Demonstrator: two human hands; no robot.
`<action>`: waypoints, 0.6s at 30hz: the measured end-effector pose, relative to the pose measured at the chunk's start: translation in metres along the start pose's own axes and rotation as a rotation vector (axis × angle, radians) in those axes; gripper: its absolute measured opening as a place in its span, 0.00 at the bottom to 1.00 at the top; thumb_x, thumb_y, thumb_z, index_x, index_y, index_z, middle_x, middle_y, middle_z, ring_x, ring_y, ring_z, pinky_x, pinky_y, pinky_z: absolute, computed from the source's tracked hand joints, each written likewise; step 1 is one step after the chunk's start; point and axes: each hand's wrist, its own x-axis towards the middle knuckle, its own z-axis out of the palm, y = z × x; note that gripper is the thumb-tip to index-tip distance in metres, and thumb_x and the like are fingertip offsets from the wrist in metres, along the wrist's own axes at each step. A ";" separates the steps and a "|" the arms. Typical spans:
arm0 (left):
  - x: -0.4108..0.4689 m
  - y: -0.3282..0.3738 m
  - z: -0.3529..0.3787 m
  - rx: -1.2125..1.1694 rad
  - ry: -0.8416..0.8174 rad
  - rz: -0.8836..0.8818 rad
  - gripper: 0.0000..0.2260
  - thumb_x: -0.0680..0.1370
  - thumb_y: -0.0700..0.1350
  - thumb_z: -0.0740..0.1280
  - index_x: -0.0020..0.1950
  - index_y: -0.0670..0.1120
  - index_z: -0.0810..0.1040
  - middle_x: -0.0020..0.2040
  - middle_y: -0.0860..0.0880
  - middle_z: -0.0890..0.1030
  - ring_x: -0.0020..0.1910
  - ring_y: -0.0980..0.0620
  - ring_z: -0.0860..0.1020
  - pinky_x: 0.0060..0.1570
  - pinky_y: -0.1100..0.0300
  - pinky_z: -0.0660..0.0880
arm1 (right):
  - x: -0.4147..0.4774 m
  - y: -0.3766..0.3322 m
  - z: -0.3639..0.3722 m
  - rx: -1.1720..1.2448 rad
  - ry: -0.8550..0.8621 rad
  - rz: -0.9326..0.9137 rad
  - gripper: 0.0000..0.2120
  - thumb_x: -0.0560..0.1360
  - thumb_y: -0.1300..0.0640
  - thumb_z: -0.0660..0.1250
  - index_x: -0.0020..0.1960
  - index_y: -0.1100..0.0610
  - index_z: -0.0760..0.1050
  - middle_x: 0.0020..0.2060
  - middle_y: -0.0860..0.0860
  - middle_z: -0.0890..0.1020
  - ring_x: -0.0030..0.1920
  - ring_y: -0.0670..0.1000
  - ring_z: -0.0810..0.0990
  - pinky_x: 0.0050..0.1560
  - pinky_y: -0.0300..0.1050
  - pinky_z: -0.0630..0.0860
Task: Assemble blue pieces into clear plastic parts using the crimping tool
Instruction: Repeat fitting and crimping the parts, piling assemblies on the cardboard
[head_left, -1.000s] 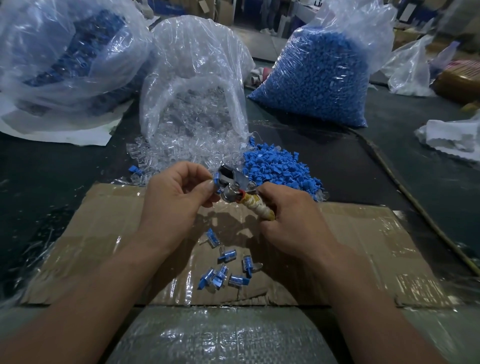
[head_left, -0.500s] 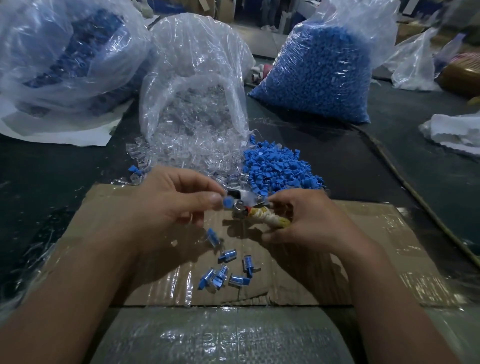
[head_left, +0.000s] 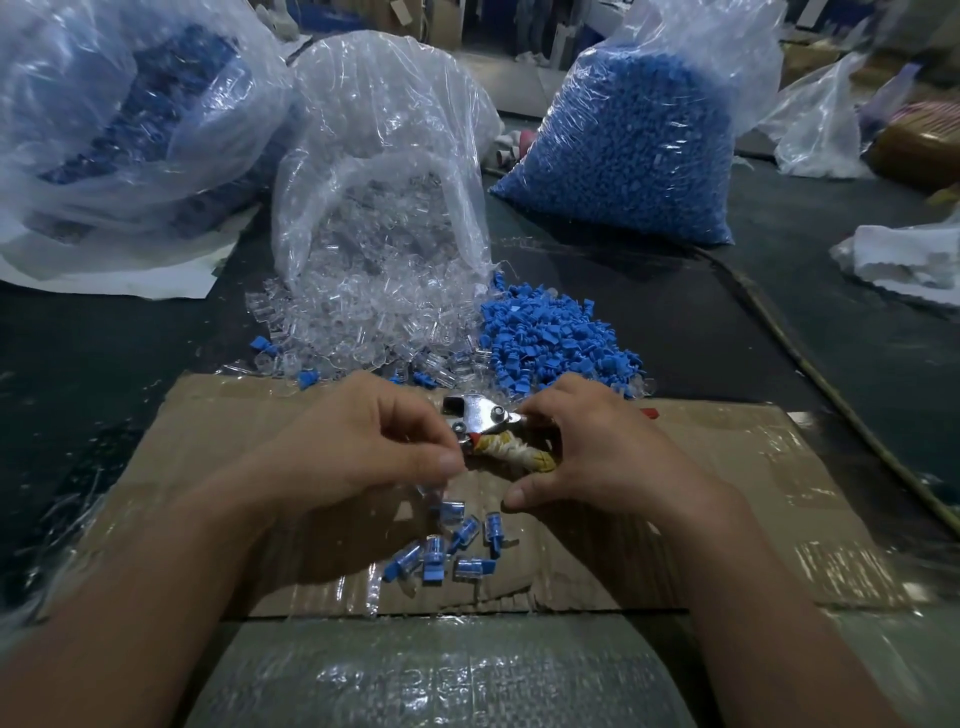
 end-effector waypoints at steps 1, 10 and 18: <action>0.002 -0.002 0.000 -0.009 0.113 -0.009 0.06 0.63 0.49 0.70 0.35 0.48 0.82 0.33 0.48 0.83 0.28 0.58 0.78 0.29 0.71 0.73 | 0.000 0.000 0.000 -0.001 -0.008 -0.002 0.39 0.58 0.34 0.72 0.64 0.46 0.68 0.49 0.43 0.67 0.50 0.44 0.64 0.47 0.42 0.63; 0.033 -0.040 -0.004 0.603 0.682 0.046 0.19 0.73 0.47 0.69 0.64 0.49 0.73 0.49 0.52 0.73 0.40 0.60 0.70 0.43 0.64 0.68 | -0.002 0.002 -0.005 0.052 0.002 0.007 0.36 0.61 0.30 0.66 0.65 0.45 0.69 0.48 0.42 0.68 0.52 0.44 0.66 0.52 0.43 0.66; 0.046 -0.046 -0.003 0.709 0.712 -0.035 0.14 0.74 0.55 0.67 0.54 0.49 0.75 0.44 0.53 0.73 0.43 0.54 0.71 0.41 0.59 0.66 | -0.001 0.002 -0.004 0.062 0.018 0.015 0.34 0.62 0.31 0.66 0.64 0.46 0.70 0.46 0.41 0.68 0.50 0.44 0.67 0.50 0.42 0.65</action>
